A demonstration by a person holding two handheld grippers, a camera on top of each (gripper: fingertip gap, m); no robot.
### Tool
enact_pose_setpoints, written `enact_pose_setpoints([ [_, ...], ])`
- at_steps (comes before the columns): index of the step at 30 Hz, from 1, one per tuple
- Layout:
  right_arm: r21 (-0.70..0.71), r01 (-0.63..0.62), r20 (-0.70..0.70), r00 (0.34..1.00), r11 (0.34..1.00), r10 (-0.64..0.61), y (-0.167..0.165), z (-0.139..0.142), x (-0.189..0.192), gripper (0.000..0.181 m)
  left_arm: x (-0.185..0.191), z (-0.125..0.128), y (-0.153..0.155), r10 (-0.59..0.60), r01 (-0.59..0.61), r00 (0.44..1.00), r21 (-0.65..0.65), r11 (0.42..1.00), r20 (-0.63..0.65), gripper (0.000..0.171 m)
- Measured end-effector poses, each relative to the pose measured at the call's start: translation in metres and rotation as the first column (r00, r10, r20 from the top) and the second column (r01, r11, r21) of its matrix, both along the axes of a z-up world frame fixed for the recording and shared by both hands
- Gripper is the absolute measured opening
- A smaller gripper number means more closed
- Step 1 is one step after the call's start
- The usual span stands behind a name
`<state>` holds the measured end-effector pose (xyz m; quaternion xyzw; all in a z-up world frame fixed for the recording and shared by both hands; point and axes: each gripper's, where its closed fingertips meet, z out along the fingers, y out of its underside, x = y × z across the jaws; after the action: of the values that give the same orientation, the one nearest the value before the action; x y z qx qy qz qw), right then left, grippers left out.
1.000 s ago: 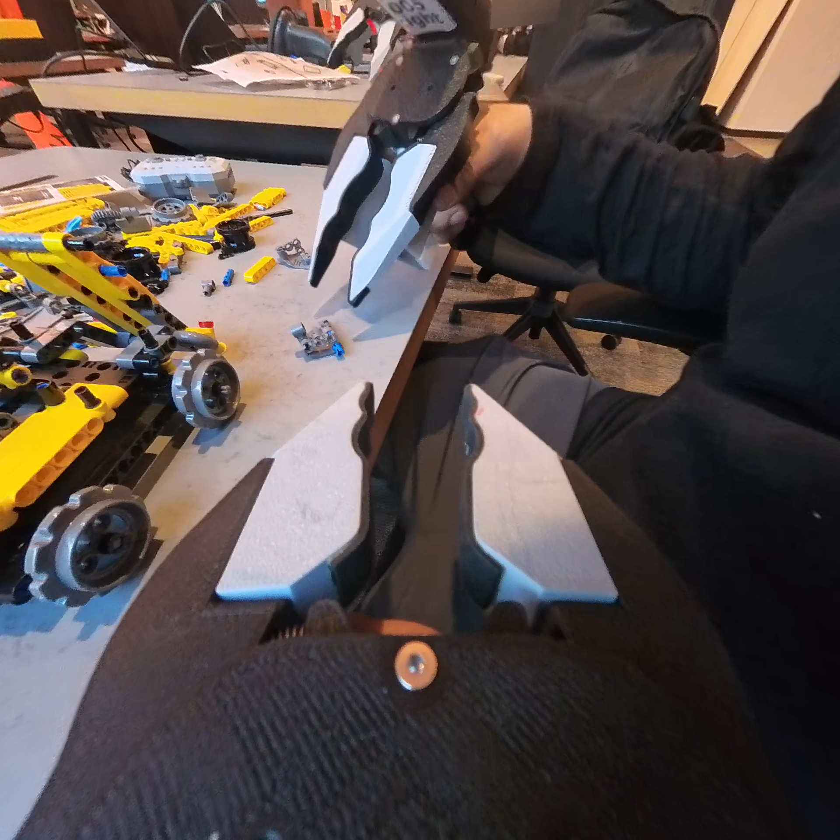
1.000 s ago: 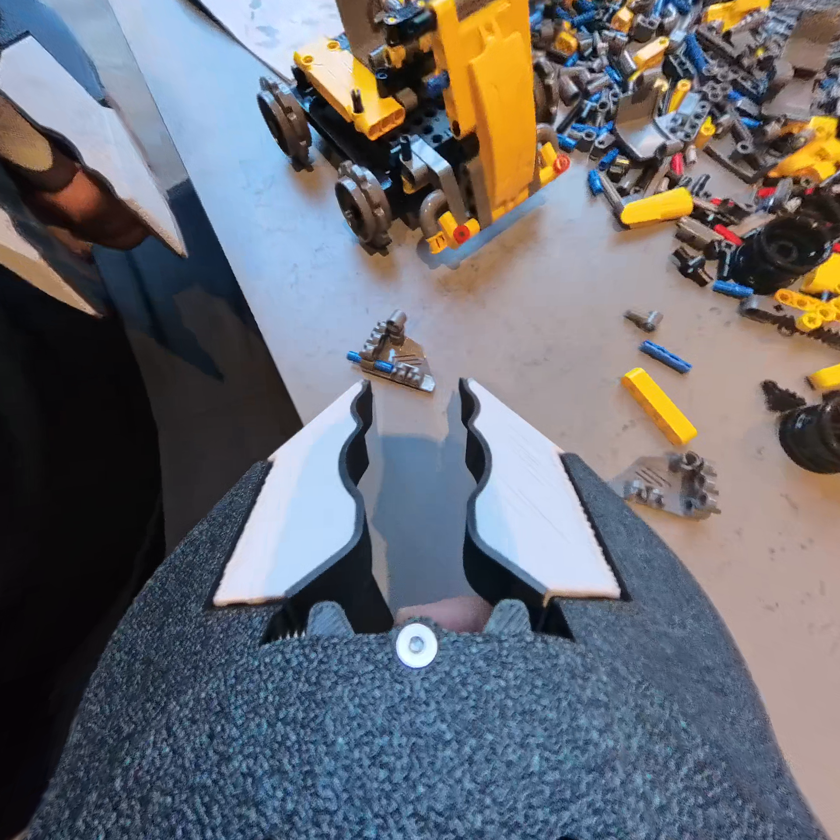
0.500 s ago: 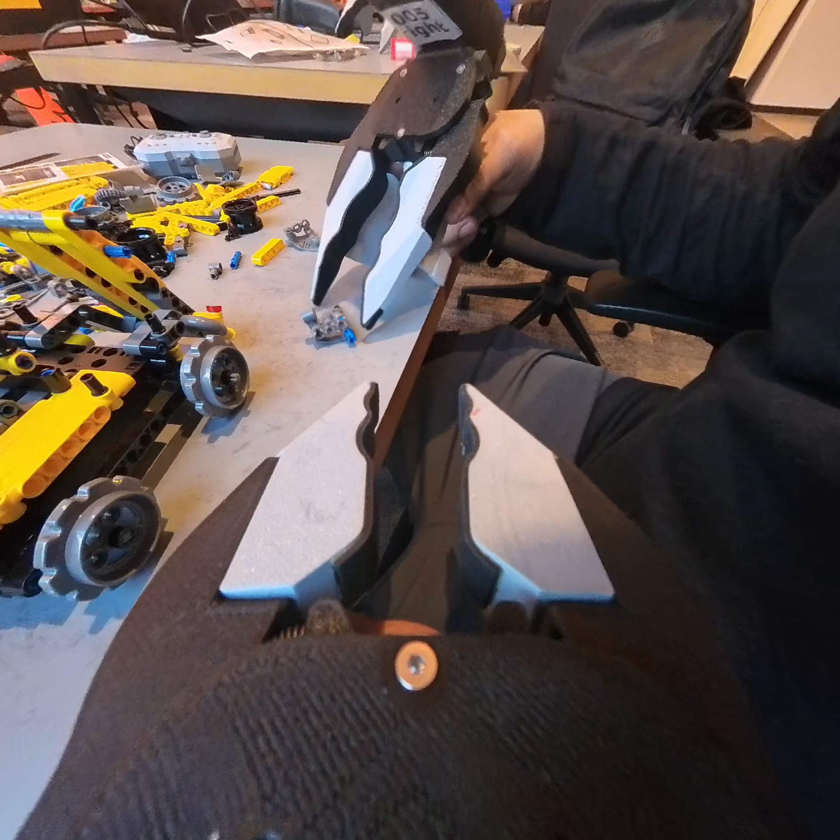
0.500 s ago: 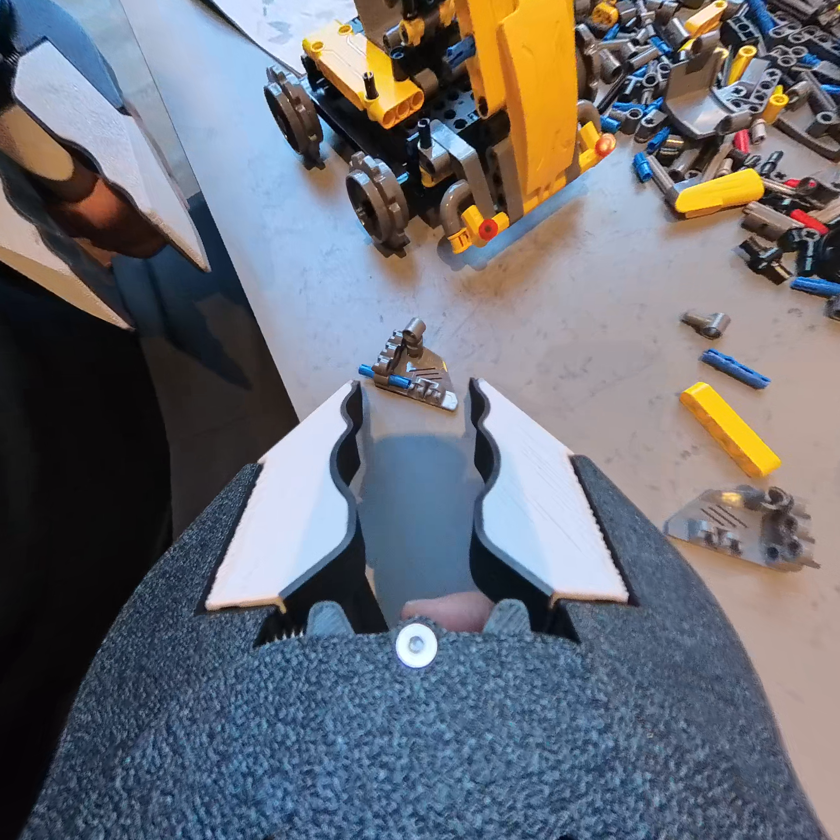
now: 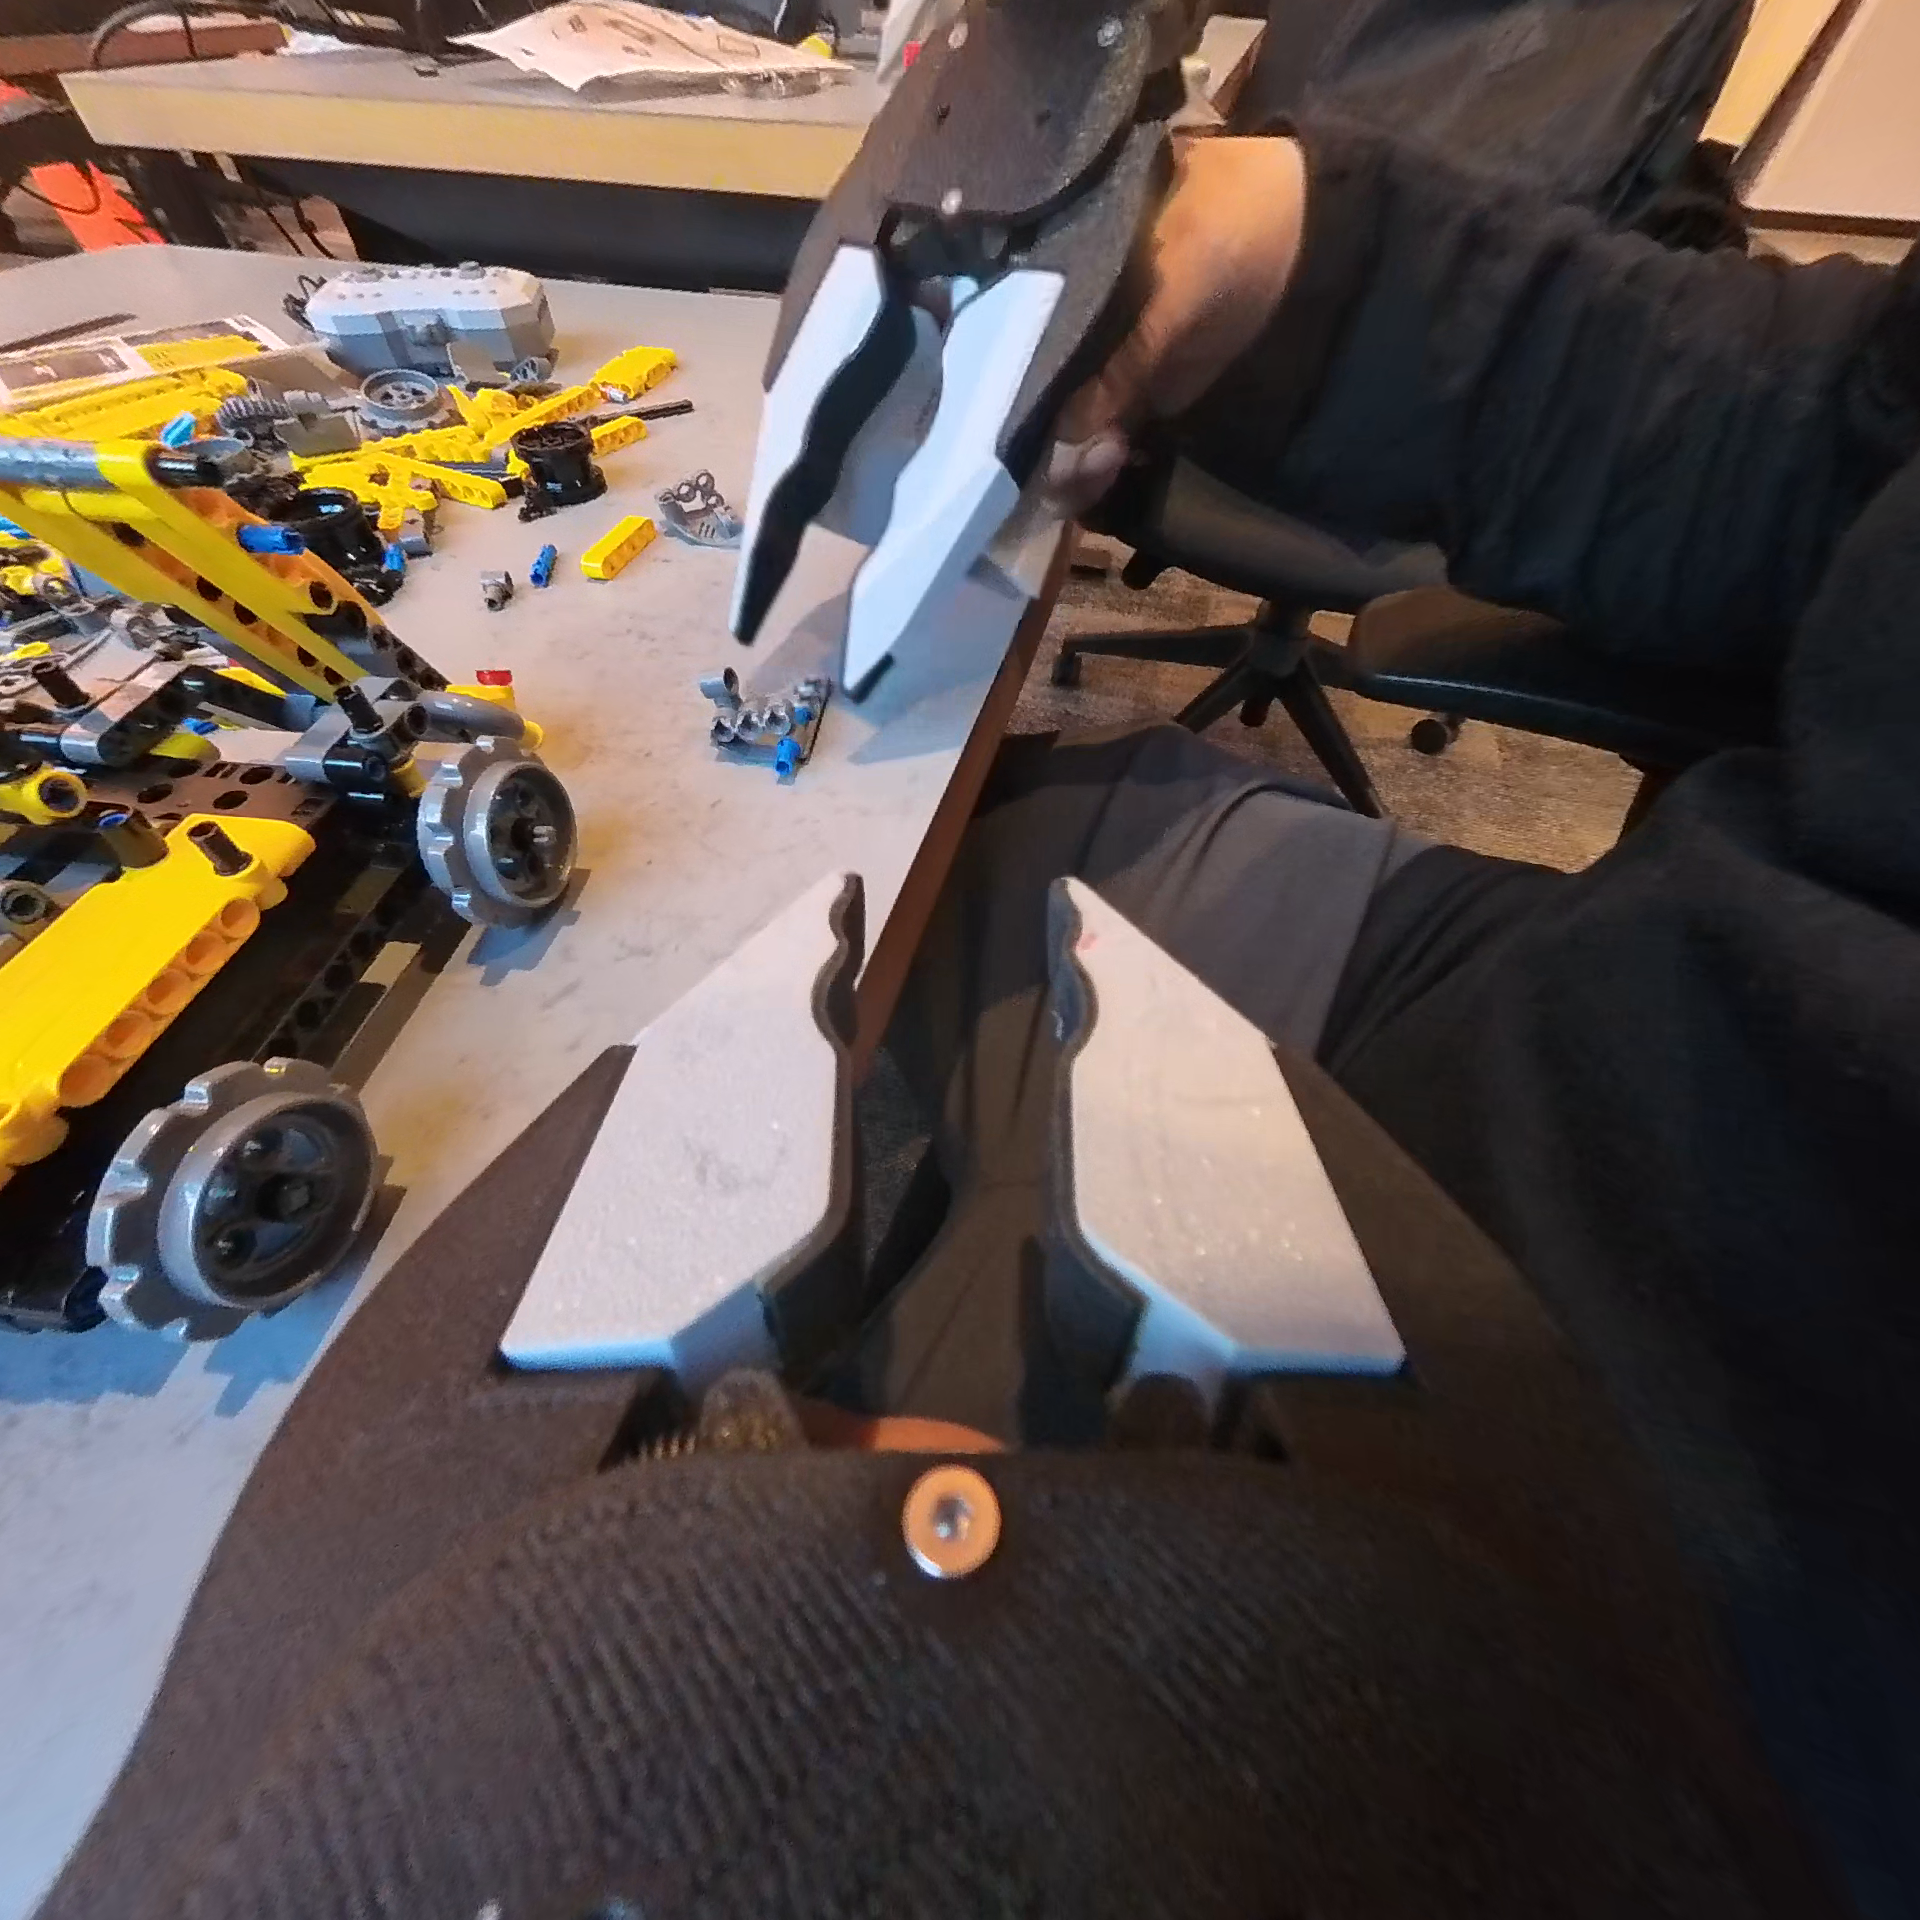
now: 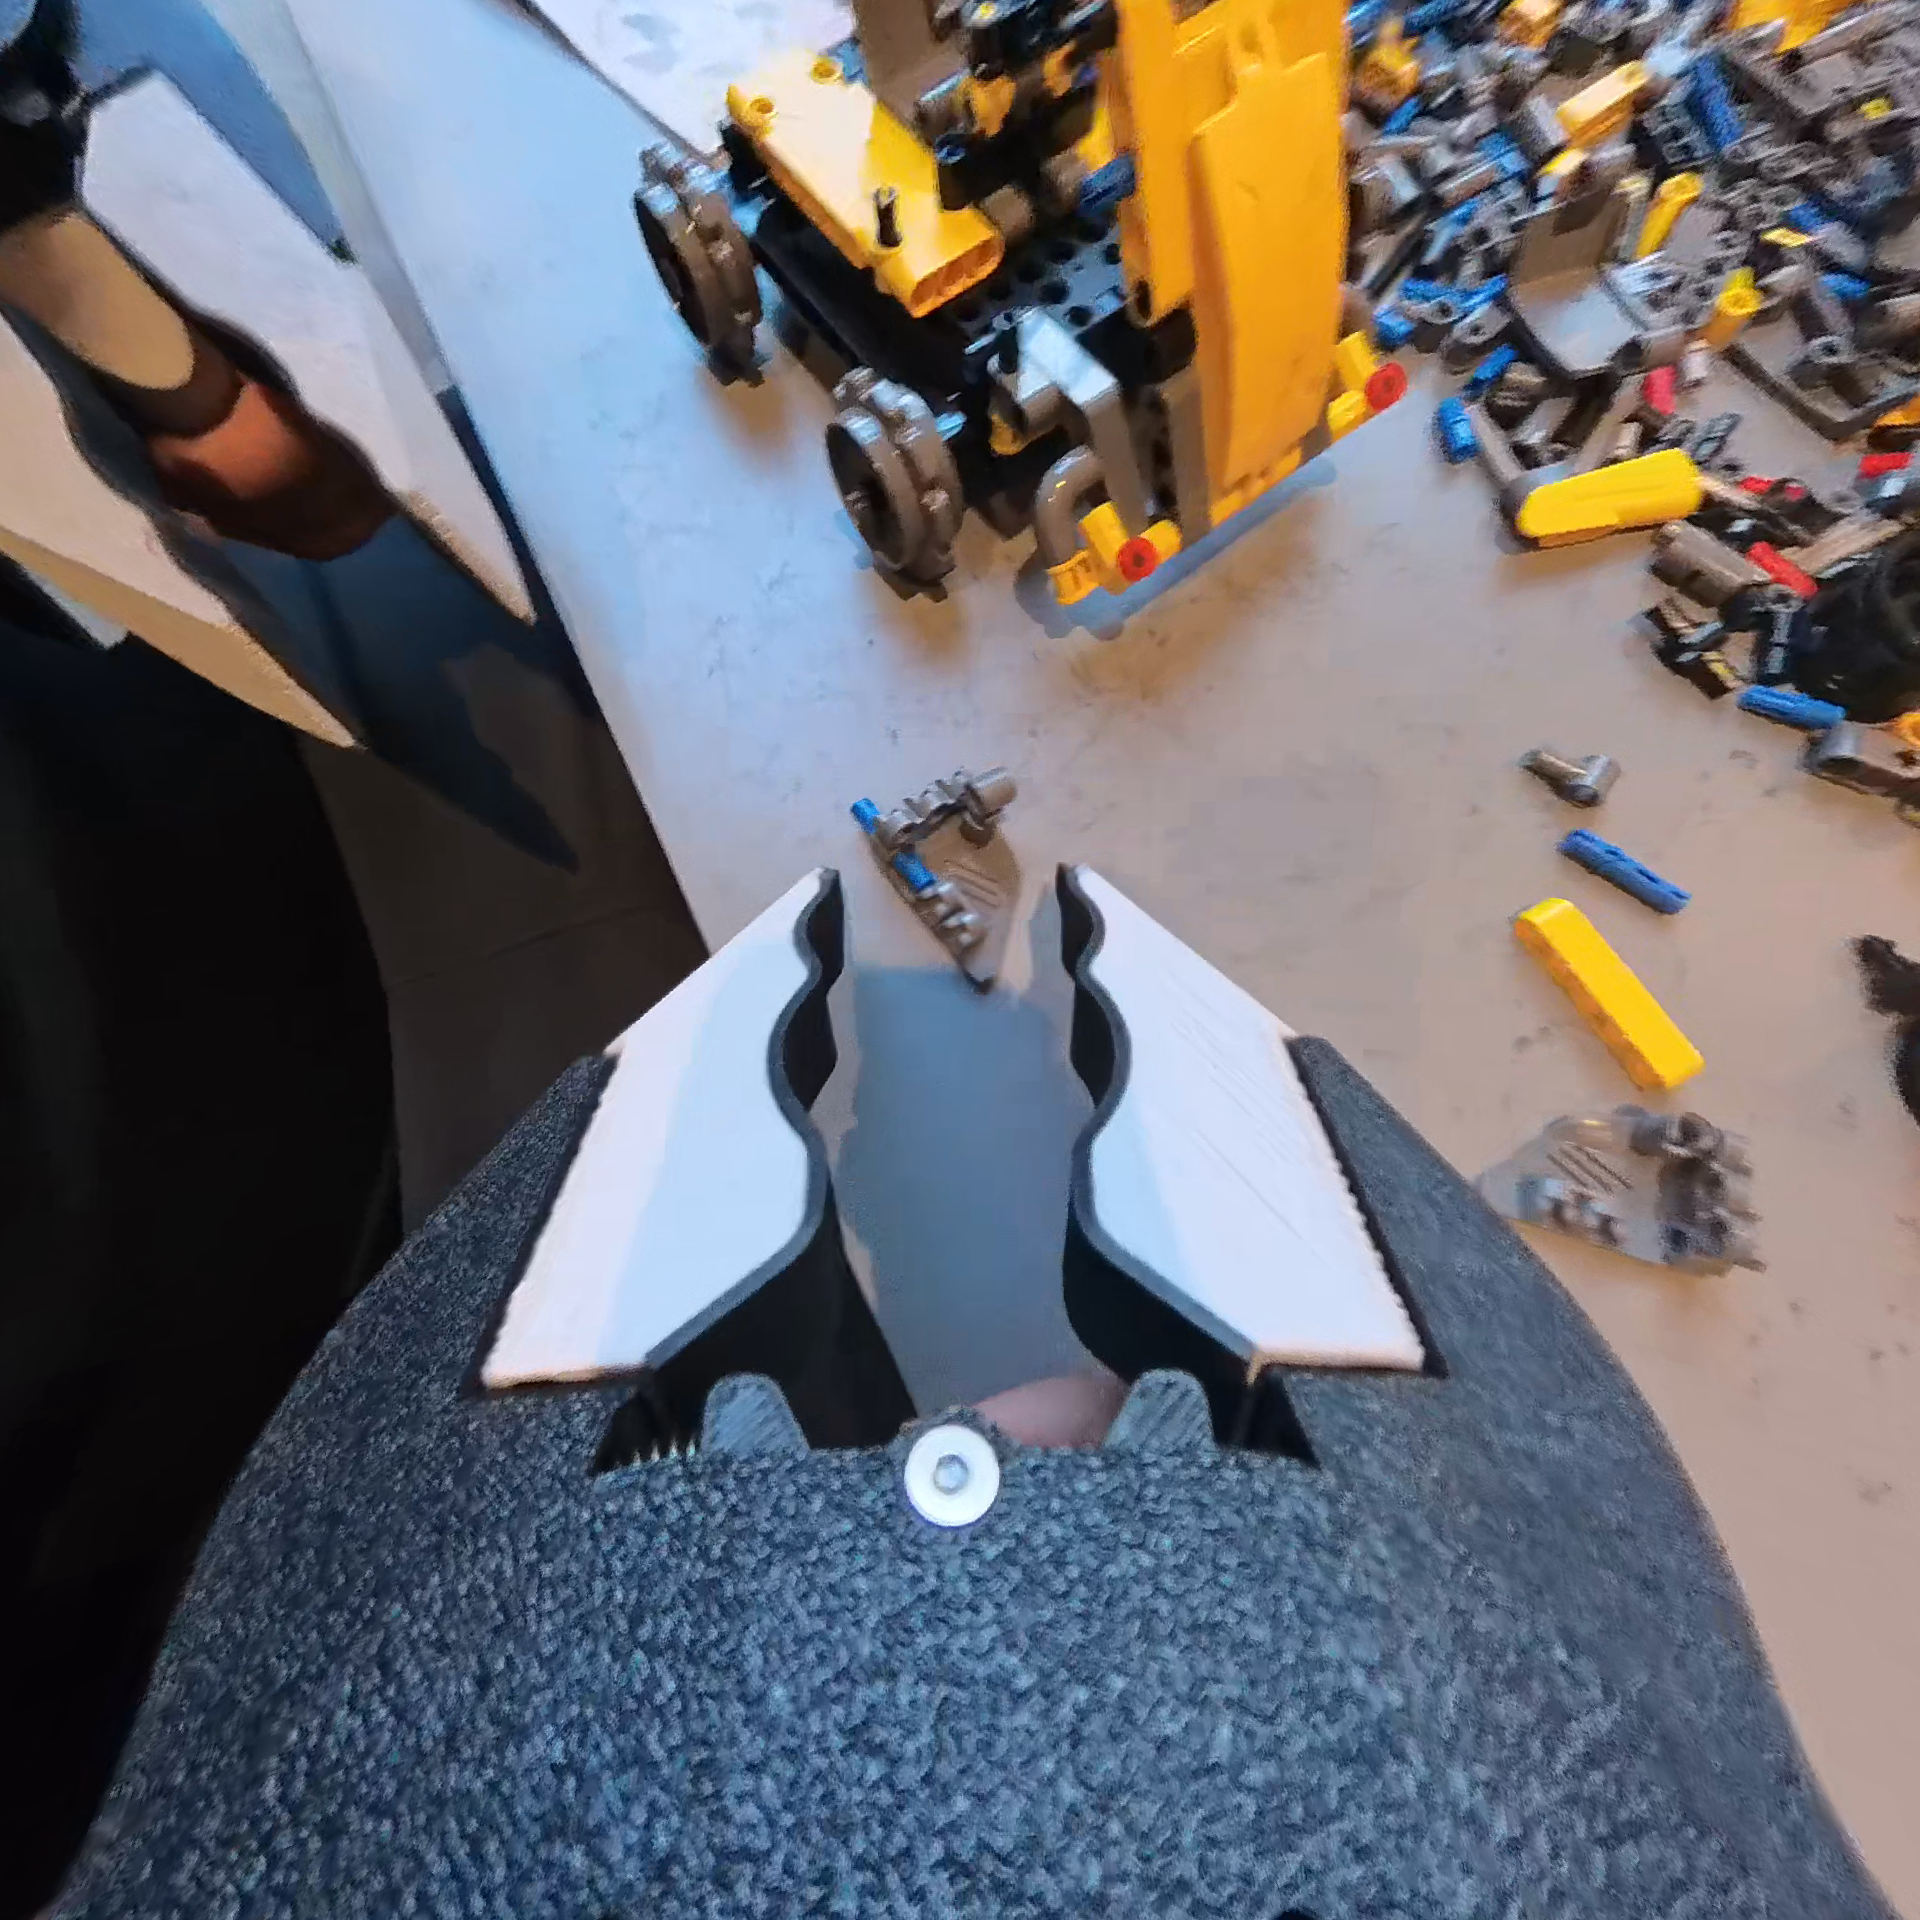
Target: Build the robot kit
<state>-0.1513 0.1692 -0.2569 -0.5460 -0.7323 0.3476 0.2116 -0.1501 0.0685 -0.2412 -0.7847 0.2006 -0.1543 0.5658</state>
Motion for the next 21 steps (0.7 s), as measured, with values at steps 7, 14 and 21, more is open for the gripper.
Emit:
enact_pose_setpoints([
  [7, -0.039, 0.003, -0.119, 0.993, 0.999, -0.007, 0.001, 0.015, -0.011, 0.041, 0.002, -0.001, 0.0, -0.006, 0.006, 1.0, 0.0, 1.0, -0.008, 0.033],
  [14, 0.014, -0.003, -0.057, 0.998, 1.0, 0.004, -0.009, -0.006, -0.019, 0.038, 0.002, 0.0, -0.001, -0.007, 0.007, 1.0, 0.001, 1.0, -0.002, 0.033],
  [21, 0.007, 0.005, -0.027, 1.0, 1.0, -0.005, -0.012, -0.014, -0.021, 0.029, 0.004, 0.0, -0.002, -0.014, 0.014, 1.0, 0.001, 1.0, -0.007, 0.033],
])
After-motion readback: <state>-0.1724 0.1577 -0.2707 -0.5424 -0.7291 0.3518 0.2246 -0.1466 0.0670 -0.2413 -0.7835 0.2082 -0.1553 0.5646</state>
